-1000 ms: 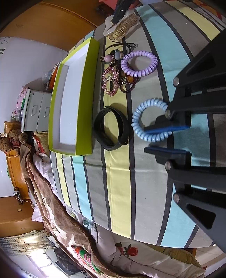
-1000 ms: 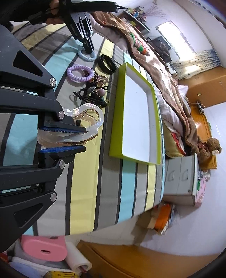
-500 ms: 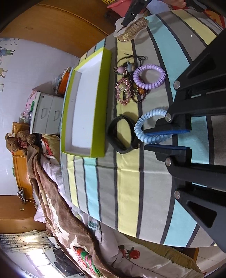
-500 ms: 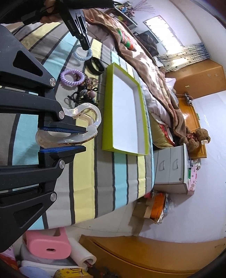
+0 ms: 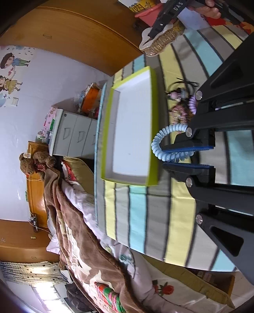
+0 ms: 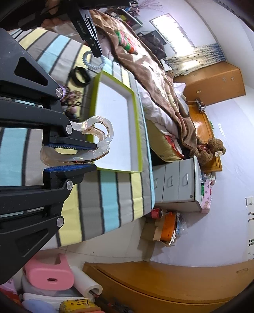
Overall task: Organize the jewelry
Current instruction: 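Carry both items into the green box and open both tools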
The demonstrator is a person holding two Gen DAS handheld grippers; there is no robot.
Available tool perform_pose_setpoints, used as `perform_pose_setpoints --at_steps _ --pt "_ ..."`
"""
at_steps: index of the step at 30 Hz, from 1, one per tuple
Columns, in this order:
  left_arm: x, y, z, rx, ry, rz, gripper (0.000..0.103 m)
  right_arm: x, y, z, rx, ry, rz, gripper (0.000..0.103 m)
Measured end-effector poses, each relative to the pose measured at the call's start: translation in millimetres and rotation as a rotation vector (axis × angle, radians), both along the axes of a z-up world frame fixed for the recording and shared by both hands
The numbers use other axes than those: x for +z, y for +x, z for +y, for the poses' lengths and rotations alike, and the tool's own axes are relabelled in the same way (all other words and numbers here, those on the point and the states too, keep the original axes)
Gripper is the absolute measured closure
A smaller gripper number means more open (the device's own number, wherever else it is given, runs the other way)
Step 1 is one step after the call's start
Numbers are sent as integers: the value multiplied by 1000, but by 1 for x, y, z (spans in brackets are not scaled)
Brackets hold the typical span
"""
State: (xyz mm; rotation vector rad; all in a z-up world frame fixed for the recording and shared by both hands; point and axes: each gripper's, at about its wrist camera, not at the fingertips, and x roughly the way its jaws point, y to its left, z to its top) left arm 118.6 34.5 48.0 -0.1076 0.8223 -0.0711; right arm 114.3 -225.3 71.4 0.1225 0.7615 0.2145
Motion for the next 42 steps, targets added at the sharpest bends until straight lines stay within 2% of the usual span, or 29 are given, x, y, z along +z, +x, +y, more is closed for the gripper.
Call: perform_pose_setpoints --at_steps 14,27,42 --pt "5 72 8 3 -58 2 92 -8 69 18 -50 27 41 88" --pt "-23 133 2 2 -68 66 92 -39 129 31 -79 23 110 88" --pt "-50 161 0 18 -57 121 92 -58 150 38 -84 -32 136 88"
